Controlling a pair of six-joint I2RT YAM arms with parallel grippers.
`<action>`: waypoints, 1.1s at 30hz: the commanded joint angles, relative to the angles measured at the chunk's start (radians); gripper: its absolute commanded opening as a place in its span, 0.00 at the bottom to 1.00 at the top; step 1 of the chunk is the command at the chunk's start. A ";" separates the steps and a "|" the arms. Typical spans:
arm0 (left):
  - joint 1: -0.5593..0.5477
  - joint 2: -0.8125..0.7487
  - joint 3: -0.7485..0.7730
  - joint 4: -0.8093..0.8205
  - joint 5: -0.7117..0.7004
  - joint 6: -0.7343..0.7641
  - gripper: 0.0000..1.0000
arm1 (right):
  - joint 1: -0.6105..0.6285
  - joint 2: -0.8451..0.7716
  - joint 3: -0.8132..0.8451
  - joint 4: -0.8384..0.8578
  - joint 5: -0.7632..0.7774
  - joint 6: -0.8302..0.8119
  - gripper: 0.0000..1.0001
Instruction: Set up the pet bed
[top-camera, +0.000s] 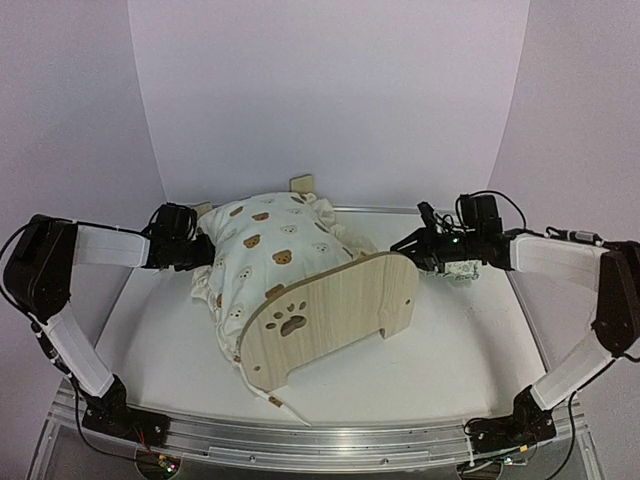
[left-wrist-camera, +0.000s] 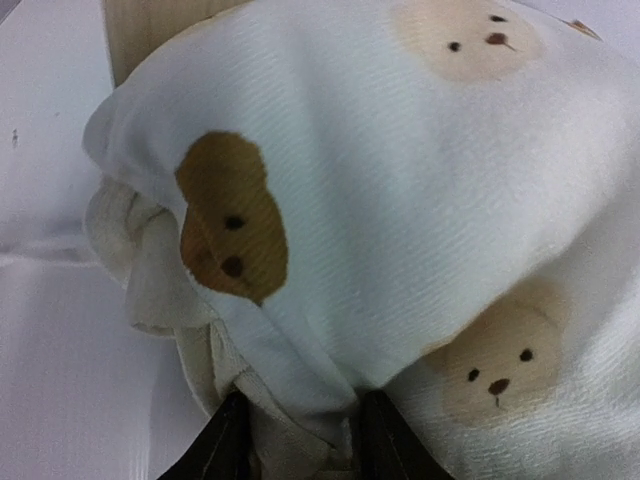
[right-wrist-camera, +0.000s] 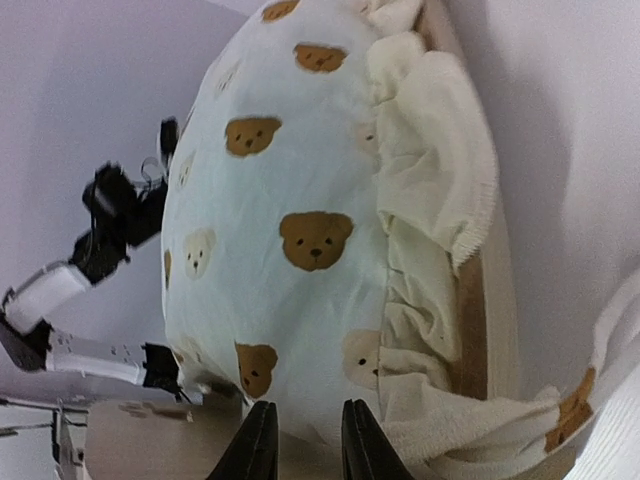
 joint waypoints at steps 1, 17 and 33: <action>-0.006 0.126 0.134 -0.010 0.063 0.054 0.38 | 0.183 -0.124 -0.182 0.087 0.200 0.123 0.24; 0.007 0.121 0.389 -0.211 -0.070 0.183 0.68 | 0.301 -0.095 0.004 -0.178 0.464 -0.113 0.59; -0.135 -0.480 0.116 -0.521 -0.262 0.050 0.98 | -0.067 0.393 0.471 -0.075 0.154 -0.132 0.74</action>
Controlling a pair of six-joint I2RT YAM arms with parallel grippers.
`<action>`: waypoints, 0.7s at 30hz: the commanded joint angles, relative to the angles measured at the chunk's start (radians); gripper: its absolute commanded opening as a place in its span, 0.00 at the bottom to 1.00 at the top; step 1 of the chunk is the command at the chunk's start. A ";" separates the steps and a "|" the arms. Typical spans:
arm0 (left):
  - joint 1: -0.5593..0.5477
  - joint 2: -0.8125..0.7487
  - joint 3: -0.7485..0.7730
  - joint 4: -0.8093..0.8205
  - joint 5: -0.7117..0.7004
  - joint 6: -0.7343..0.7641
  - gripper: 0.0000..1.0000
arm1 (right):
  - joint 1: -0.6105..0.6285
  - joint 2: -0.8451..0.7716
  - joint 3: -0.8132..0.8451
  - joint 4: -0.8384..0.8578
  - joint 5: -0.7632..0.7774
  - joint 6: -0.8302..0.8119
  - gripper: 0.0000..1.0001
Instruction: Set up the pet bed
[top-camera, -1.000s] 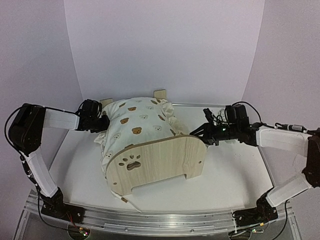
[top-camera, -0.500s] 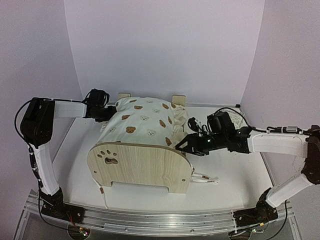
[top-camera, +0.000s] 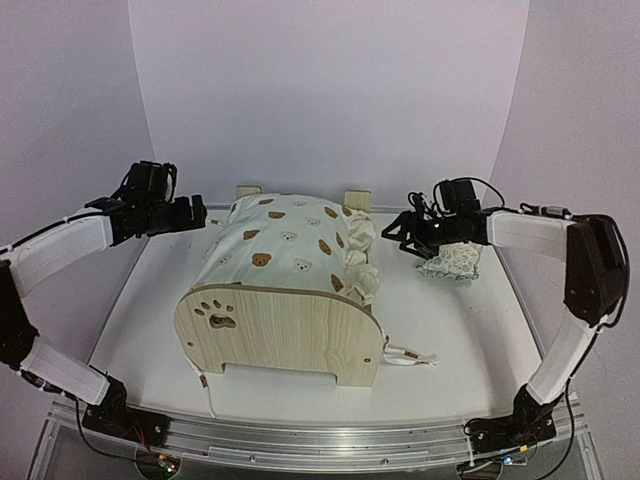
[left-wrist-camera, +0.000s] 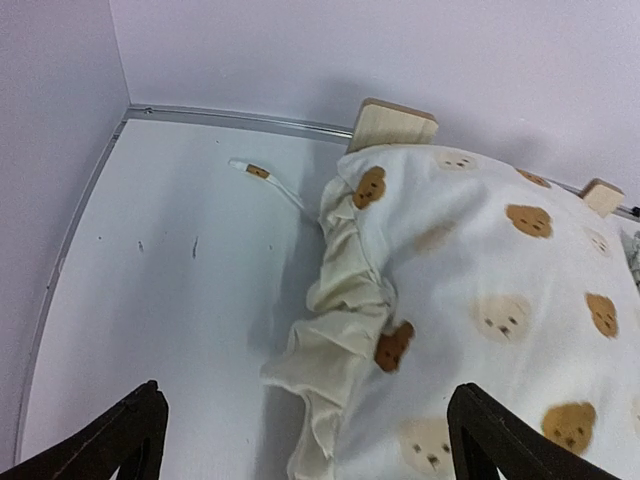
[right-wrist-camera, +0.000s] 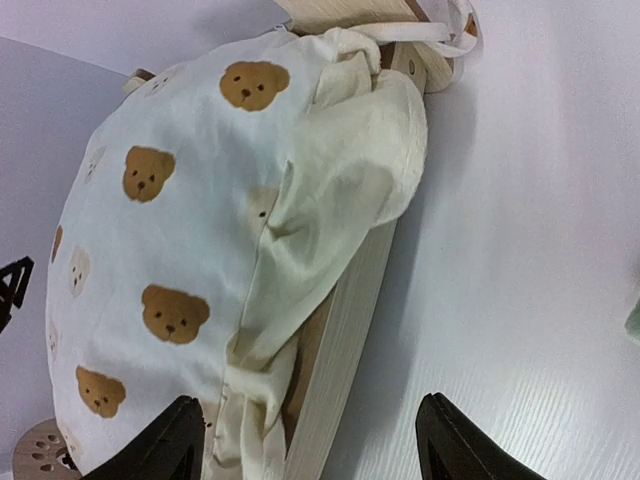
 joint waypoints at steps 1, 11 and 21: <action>-0.101 -0.158 -0.042 -0.163 -0.057 -0.089 0.97 | -0.039 0.166 0.213 0.071 -0.114 -0.061 0.74; -0.155 -0.398 -0.115 -0.307 0.167 -0.188 0.76 | -0.052 0.515 0.612 0.087 -0.192 -0.300 0.82; -0.155 -0.499 -0.031 -0.479 0.261 -0.142 0.60 | -0.054 0.661 0.784 0.113 -0.102 -0.421 0.88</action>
